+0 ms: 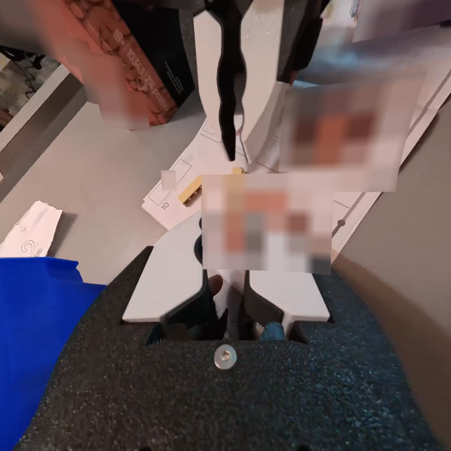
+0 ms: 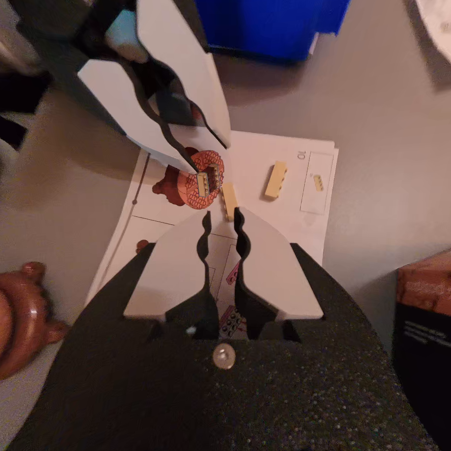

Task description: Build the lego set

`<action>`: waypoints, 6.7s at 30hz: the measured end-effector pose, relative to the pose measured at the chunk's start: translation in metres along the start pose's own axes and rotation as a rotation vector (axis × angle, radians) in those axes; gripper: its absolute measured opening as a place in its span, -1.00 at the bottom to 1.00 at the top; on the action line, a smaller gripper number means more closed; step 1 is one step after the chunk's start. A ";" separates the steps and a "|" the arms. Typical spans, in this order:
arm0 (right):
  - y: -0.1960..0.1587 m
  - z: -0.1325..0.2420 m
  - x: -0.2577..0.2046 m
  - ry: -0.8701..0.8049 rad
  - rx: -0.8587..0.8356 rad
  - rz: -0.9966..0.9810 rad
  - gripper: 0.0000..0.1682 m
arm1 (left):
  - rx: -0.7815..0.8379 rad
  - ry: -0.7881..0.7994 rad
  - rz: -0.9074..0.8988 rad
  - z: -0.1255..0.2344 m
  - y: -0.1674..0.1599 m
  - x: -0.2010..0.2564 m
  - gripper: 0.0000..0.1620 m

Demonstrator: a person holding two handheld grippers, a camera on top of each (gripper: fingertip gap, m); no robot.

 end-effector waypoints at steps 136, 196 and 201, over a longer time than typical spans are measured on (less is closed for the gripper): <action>-0.019 0.090 -0.166 -0.120 -0.380 -0.204 -0.91 | 0.384 -0.522 -0.062 0.058 0.069 0.134 -1.00; -0.054 0.087 -0.153 0.062 -0.178 -0.275 -0.97 | 0.245 -0.818 -0.190 0.017 0.097 0.123 -0.94; -0.054 0.086 -0.154 0.064 -0.180 -0.253 -0.97 | 0.231 -0.831 -0.213 0.018 0.097 0.124 -0.93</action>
Point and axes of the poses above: each gripper's, where its closed fingertips meet, z back along the fingers, y out of its top, x = y × z across the jaws, the point moved 6 cm from there along z, back along the fingers, and after that the axes turned 4 degrees about -x, right-handed, at the moved point
